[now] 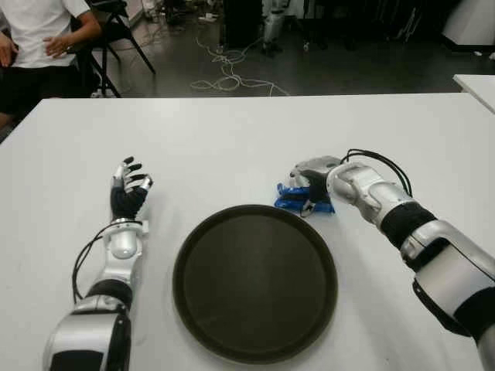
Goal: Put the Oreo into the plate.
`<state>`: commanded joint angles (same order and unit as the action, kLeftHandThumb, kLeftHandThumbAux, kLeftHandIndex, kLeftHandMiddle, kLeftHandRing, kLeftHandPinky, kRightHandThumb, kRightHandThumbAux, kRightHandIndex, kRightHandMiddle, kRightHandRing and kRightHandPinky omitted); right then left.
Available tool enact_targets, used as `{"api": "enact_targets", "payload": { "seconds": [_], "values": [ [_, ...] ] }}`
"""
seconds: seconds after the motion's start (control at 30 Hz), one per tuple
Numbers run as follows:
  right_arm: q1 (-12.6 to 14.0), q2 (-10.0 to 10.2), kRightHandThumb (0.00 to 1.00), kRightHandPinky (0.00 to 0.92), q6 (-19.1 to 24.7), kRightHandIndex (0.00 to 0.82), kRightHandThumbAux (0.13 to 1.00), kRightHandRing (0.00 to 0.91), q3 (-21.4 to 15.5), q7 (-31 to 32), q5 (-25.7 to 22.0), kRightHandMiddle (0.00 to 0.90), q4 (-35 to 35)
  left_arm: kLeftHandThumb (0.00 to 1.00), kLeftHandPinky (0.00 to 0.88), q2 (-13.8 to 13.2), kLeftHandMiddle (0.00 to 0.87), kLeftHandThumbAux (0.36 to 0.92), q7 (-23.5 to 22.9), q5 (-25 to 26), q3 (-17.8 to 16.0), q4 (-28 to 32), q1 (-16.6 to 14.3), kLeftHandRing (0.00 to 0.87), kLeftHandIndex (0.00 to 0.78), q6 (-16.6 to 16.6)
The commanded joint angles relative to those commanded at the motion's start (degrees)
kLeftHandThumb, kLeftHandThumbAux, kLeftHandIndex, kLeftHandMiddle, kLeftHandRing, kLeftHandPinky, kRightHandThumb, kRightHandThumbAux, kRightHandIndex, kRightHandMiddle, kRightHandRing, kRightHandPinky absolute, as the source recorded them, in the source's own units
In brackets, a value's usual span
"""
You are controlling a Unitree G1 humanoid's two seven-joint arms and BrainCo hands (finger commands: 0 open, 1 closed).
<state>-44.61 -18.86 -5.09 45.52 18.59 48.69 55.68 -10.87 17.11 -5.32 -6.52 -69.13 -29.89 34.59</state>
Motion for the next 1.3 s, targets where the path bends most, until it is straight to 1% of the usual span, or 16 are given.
{"api": "enact_targets", "payload": {
  "seconds": [0.2, 0.33, 0.53, 0.7, 1.07, 1.3],
  "values": [
    [0.31, -0.11, 0.000, 0.053, 0.14, 0.049, 0.666, 0.069, -0.40, 0.40, -0.14, 0.076, -0.10, 0.321, 0.301, 0.05, 0.243, 0.648, 0.00, -0.16, -0.01, 0.15, 0.04, 0.271, 0.158, 0.18],
    [0.62, -0.13, 0.000, 0.066, 0.38, 0.067, 0.662, 0.088, -0.93, 0.15, -0.33, 0.098, -0.05, 0.317, 0.294, 0.11, 0.241, 0.650, 0.09, -0.28, 0.04, 0.19, 0.10, 0.269, 0.158, 0.33],
    [0.91, -0.18, 0.000, 0.079, 0.83, 0.072, 0.661, 0.110, -1.56, 0.01, -0.25, 0.114, -0.47, 0.335, 0.299, 0.22, 0.243, 0.663, 0.40, -0.43, 0.13, 0.30, 0.17, 0.271, 0.158, 0.46],
    [1.04, -0.40, 0.000, 0.092, 0.69, 0.072, 0.675, 0.123, -1.75, -0.51, -0.15, 0.119, -0.74, 0.313, 0.304, 0.26, 0.247, 0.654, 0.63, -0.57, 0.20, 0.36, 0.17, 0.274, 0.159, 0.45],
    [0.93, -1.12, 0.000, 0.078, 0.90, 0.057, 0.697, 0.113, -1.43, 0.45, 0.31, 0.110, -2.24, 0.302, 0.297, 0.28, 0.240, 0.647, 0.71, -0.59, 0.19, 0.44, 0.27, 0.268, 0.155, 0.50],
    [0.58, -1.70, 0.000, 0.075, -0.12, 0.052, 0.698, 0.097, -0.57, -0.05, 1.11, 0.095, -2.14, 0.316, 0.306, 0.28, 0.236, 0.644, 0.48, -0.56, 0.20, 0.34, 0.31, 0.267, 0.155, 0.61]
  ]
}}
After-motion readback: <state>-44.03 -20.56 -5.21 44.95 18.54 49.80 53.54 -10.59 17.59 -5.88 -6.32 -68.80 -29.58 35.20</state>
